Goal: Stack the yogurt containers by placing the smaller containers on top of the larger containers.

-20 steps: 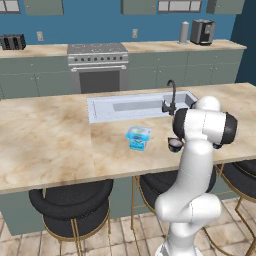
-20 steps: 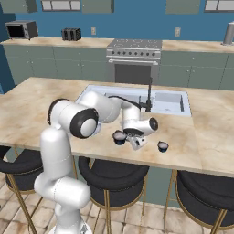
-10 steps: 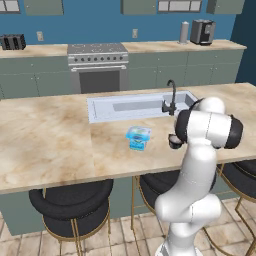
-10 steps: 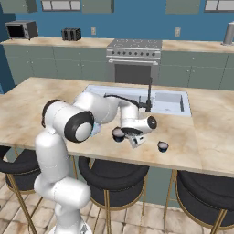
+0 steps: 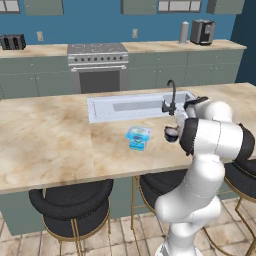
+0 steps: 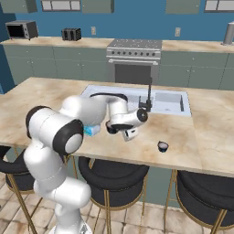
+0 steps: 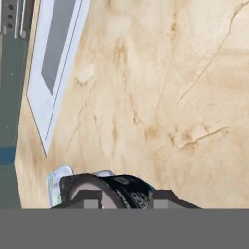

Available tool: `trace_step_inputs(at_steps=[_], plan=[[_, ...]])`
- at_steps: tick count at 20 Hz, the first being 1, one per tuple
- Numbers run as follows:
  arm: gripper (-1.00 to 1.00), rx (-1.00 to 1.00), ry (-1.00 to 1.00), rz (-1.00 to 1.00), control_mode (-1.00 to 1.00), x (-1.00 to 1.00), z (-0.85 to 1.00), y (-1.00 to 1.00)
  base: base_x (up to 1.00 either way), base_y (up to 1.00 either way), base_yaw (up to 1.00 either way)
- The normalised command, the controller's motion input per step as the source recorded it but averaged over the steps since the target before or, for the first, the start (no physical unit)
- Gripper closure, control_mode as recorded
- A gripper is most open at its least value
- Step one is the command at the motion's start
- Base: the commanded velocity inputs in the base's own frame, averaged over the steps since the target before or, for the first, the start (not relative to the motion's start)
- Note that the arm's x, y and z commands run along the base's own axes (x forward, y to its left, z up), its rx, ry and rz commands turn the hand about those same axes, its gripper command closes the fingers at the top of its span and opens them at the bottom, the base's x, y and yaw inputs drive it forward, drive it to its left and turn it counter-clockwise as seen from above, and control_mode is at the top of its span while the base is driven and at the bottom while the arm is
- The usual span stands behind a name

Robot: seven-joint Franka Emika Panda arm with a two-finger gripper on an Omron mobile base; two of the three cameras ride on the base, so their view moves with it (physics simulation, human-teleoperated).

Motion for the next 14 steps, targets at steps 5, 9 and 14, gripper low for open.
trace_step_inputs(at_steps=[5,9,14], plan=[[1.00,0.00,0.05,-0.07,-1.00,-0.23,0.45,0.05,0.00,0.00,0.00],[1.00,0.00,0.05,-0.04,-1.00,-0.21,0.44,0.00,0.00,0.00,0.00],[1.00,0.00,0.02,-0.04,-1.00,-0.13,0.39,0.02,0.00,0.00,0.00]])
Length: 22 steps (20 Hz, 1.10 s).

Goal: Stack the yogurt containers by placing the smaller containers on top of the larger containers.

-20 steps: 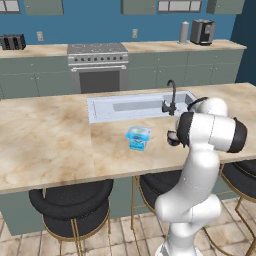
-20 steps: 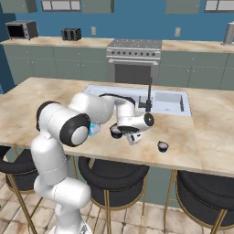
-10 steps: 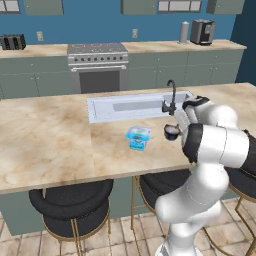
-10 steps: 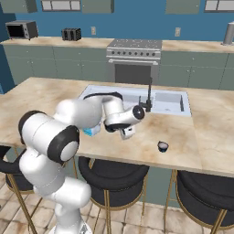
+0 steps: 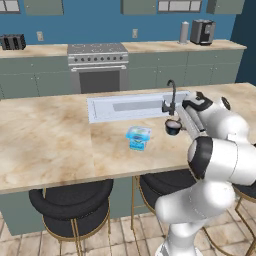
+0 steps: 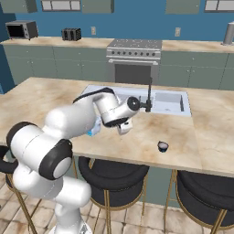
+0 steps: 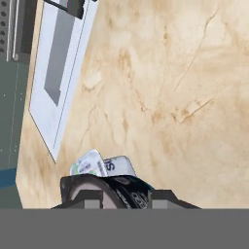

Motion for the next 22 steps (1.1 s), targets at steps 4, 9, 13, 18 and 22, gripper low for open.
trace_step_inputs(at_steps=[4,9,13,18,22], plan=[[1.00,0.00,0.00,-0.03,-1.00,-0.04,0.19,0.20,0.00,0.00,0.00],[1.00,0.00,0.00,0.00,-1.00,-0.03,0.05,0.15,0.00,0.00,0.00],[1.00,0.00,0.00,0.00,-1.00,0.00,0.00,0.19,0.00,0.00,0.00],[1.00,0.00,0.00,0.00,-1.00,0.00,0.02,0.06,0.00,0.00,0.00],[1.00,0.00,0.00,0.00,-1.00,0.00,0.12,0.08,0.00,0.00,0.00]])
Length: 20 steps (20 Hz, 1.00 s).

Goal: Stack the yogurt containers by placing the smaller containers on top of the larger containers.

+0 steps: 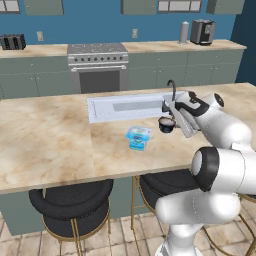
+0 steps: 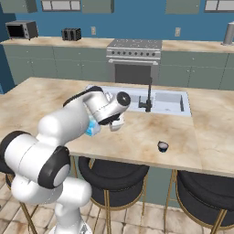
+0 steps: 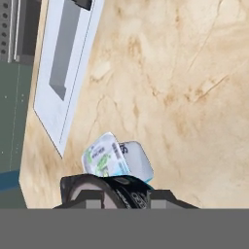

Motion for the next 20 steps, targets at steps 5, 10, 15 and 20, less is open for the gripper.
trace_step_inputs(at_steps=[5,10,15,20], plan=[[1.00,0.00,0.00,0.00,-1.00,0.00,0.18,0.13,0.00,0.00,0.00],[1.00,0.00,0.00,0.00,-1.00,0.00,0.05,0.19,0.00,0.00,0.00],[1.00,0.00,0.00,0.00,-1.00,0.00,0.00,0.21,0.00,0.00,0.00],[1.00,0.00,0.00,0.00,-1.00,0.00,-0.05,0.14,0.00,0.00,0.00]])
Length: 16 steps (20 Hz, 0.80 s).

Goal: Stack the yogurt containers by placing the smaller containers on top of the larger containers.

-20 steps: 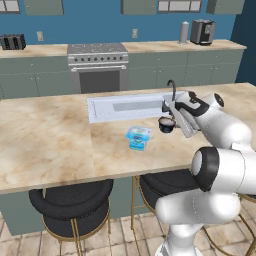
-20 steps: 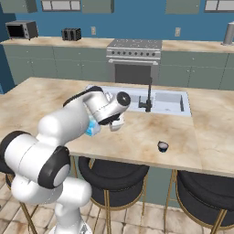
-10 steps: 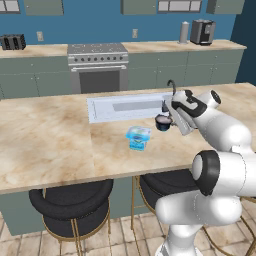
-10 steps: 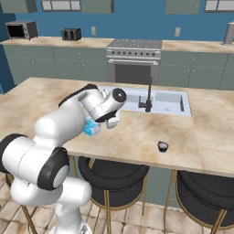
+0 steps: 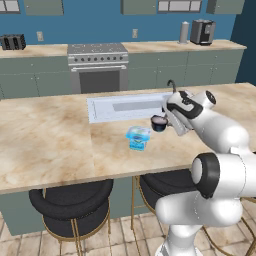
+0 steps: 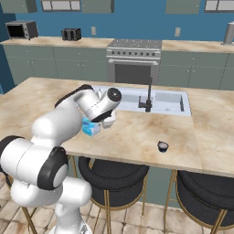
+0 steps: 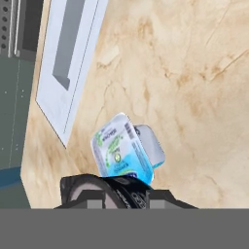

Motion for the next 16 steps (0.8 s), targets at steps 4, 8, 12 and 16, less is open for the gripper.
trace_step_inputs(at_steps=[4,8,12,16], plan=[[1.00,0.00,0.00,0.00,-1.00,0.01,-0.12,0.15,0.00,0.00,0.00],[1.00,0.00,0.00,0.00,-1.00,0.05,-0.15,0.18,0.00,0.00,0.00],[1.00,0.00,0.00,0.00,-1.00,0.07,-0.17,0.14,0.00,0.00,0.00],[1.00,0.00,0.00,0.00,-1.00,0.19,-0.17,0.15,0.00,0.00,0.00]])
